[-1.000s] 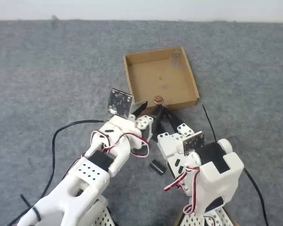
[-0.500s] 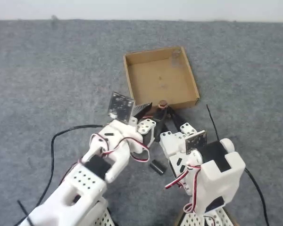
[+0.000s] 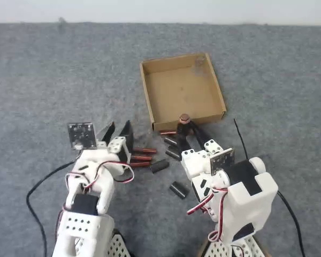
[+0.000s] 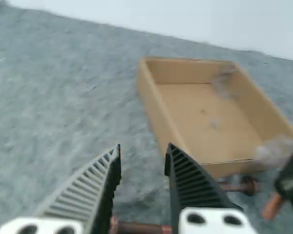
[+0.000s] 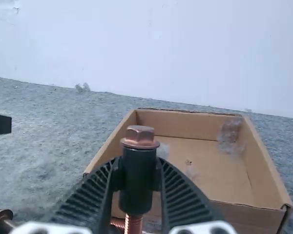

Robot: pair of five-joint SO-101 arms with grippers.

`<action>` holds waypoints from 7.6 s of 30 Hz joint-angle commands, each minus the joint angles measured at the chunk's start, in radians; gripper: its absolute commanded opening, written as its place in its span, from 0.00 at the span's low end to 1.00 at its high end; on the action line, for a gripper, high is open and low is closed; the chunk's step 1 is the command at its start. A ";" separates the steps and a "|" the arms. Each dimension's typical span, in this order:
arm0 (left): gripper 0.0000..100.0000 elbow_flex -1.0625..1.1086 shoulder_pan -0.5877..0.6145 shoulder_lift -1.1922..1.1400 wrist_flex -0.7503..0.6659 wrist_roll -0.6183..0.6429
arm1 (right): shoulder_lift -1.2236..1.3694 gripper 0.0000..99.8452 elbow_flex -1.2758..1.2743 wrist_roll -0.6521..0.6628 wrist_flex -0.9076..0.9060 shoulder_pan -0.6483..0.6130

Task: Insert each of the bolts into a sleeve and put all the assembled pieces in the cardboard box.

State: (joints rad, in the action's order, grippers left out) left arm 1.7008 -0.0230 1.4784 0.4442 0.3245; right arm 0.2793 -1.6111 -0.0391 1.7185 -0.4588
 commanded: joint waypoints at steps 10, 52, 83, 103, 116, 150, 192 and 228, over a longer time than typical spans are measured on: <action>0.10 -0.008 0.034 0.210 0.282 0.008 | -0.025 0.01 0.015 -0.005 0.024 0.010; 0.01 -0.008 0.029 0.207 0.285 -0.064 | -0.194 0.01 0.446 0.176 -0.363 0.124; 0.01 -0.008 0.028 0.206 0.284 -0.066 | -0.479 0.01 1.051 0.173 -1.779 0.153; 0.01 -0.008 0.028 0.206 0.285 -0.118 | 0.081 0.01 1.576 0.173 -2.078 0.162; 0.01 -0.008 0.028 0.206 0.285 -0.120 | 0.108 0.11 1.643 0.173 -2.201 0.162; 0.01 -0.008 0.028 0.206 0.287 -0.121 | -0.547 0.01 1.281 0.173 -3.341 0.018; 0.01 -0.008 0.028 0.206 0.282 -0.121 | -0.601 0.13 0.528 0.003 -2.505 -0.397; 0.01 -0.062 0.031 0.207 0.259 0.078 | -1.188 0.03 0.264 0.075 -2.299 0.007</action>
State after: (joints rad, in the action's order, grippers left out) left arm 1.7024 0.0077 1.6640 0.7219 0.3000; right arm -0.8424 -1.3349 -0.0207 -0.6460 -0.4695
